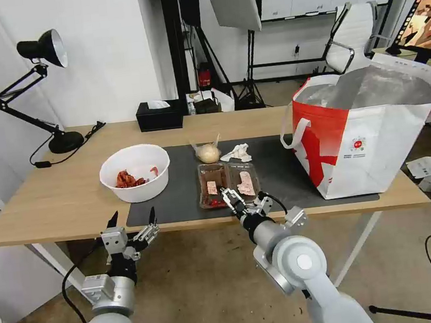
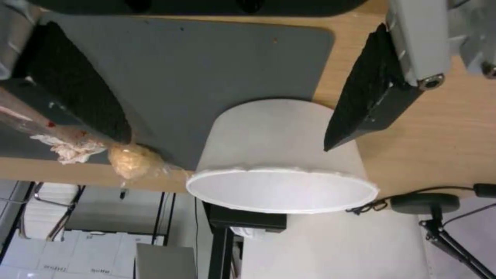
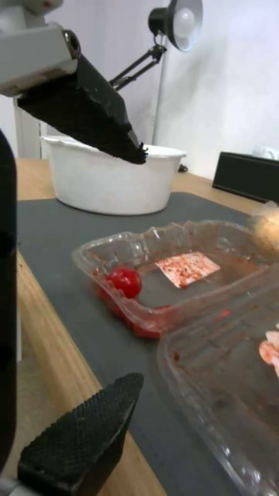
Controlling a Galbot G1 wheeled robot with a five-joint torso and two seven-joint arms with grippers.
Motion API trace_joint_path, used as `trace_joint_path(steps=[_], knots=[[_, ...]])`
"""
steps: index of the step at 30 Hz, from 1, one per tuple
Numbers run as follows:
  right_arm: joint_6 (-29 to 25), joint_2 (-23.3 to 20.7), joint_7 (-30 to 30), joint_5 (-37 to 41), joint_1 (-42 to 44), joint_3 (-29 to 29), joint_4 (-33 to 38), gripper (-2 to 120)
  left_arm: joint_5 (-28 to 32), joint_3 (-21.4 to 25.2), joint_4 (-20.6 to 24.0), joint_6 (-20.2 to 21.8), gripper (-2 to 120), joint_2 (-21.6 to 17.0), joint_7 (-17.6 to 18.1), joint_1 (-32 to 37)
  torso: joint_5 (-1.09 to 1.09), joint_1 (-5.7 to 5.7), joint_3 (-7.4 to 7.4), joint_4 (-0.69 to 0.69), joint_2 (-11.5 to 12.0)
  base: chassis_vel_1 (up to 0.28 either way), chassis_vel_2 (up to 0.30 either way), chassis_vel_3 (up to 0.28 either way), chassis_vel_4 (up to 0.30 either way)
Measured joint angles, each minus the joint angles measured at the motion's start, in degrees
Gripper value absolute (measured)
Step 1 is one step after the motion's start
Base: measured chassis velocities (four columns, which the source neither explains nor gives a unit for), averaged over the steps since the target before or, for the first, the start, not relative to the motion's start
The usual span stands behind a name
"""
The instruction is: Pick up the trash from the table and place it into the takeout bag.
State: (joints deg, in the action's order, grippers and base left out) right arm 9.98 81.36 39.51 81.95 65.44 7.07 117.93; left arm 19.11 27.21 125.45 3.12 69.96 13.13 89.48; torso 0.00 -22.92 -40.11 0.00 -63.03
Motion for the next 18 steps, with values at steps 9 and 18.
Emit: trace_joint_path(steps=[9, 18], knots=[[-0.13, 0.06, 0.59, 2.00, -1.30, 0.89, -1.93, 100, -0.34, -0.28, 0.59, -0.08, 100, 0.16, 0.17, 0.24, 0.00, 0.00, 0.00, 0.00, 0.00, 0.000, 0.000, 0.000, 0.000], [-0.03, 1.10, 2.12, 2.85, -2.66, 0.89, -3.16, 100, -0.45, 0.33, 1.37, -0.17, 100, 0.11, 0.31, 0.97, -0.01, 0.01, 0.01, -0.01, -0.01, 0.000, 0.000, 0.000, 0.000]])
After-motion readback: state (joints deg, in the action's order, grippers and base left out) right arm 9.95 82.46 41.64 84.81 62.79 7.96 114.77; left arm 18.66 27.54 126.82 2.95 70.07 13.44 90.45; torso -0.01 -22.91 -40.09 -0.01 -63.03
